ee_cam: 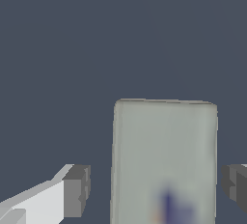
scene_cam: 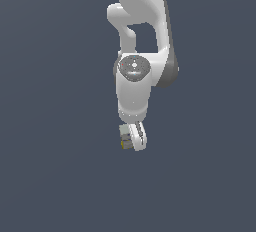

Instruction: Pick up the object and move it to a goal position.

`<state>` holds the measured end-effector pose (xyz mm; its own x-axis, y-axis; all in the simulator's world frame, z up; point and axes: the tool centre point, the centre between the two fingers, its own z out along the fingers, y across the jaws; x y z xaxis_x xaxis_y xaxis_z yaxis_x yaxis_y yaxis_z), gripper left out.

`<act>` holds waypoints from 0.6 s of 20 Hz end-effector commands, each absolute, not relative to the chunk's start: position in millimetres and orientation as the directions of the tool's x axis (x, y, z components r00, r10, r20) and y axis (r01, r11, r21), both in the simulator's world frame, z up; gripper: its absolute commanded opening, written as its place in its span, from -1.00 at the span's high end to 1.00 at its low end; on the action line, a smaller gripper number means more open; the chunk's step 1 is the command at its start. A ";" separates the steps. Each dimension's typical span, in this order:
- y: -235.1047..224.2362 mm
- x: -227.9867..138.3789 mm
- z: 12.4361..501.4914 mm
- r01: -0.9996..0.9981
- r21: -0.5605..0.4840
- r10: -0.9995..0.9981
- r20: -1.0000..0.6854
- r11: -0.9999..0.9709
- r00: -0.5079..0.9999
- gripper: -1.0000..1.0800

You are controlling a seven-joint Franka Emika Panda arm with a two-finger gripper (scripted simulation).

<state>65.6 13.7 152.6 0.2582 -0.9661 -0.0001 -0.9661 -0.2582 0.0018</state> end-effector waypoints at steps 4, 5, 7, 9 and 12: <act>13.8 67.0 152.3 -0.966 0.000 -0.966 0.000 -0.258 0.258 1.00; 13.8 67.0 152.3 -0.966 0.000 -0.966 0.000 -0.258 0.258 1.00; 13.8 67.0 152.3 -0.966 0.000 -0.966 0.000 -0.258 0.258 1.00; 13.8 67.0 152.3 -0.966 0.000 -0.966 0.000 -0.258 0.258 1.00; 13.8 67.0 152.3 -0.966 0.000 -0.966 0.000 -0.258 0.258 1.00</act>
